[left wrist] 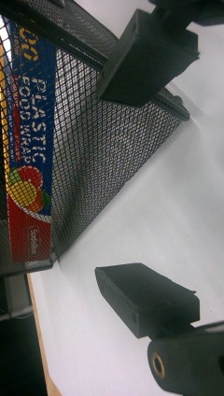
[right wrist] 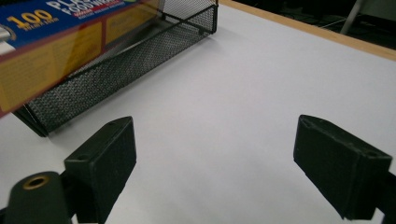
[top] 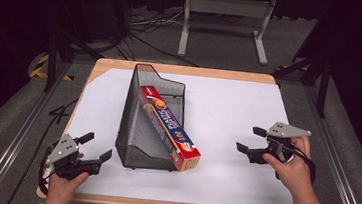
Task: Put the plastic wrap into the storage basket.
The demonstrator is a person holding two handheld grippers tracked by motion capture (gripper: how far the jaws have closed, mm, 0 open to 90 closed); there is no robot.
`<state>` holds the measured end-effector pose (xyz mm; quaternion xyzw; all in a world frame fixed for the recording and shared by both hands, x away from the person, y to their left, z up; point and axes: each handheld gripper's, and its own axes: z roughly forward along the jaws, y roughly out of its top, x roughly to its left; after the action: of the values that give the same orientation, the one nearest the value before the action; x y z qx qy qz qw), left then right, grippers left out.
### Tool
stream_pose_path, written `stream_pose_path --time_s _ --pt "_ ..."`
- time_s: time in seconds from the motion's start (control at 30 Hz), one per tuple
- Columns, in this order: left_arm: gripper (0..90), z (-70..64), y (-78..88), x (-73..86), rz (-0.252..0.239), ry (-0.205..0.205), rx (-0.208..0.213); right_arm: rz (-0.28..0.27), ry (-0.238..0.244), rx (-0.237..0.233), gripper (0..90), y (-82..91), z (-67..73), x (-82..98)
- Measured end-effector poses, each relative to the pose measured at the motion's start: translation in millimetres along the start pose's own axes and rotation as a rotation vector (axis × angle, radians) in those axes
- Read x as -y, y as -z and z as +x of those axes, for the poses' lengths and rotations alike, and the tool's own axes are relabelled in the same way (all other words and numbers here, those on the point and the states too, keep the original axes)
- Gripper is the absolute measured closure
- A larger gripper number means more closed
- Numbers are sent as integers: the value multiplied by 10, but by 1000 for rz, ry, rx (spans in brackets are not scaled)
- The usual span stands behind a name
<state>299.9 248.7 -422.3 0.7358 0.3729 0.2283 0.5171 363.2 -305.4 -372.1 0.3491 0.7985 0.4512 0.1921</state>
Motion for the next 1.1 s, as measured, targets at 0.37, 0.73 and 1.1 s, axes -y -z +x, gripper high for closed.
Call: stream_pose_path --time_s 0.37,0.73,1.1 --pt "133 5 -18 9 6 -6 7 15 -29 13 128 -29 -72 332" --pt "130 11 -40 17 15 2 12 49 -29 26 123 -110 -105 595" --pt "119 20 -88 31 31 3 3 45 -48 45 123 -65 -106 688"
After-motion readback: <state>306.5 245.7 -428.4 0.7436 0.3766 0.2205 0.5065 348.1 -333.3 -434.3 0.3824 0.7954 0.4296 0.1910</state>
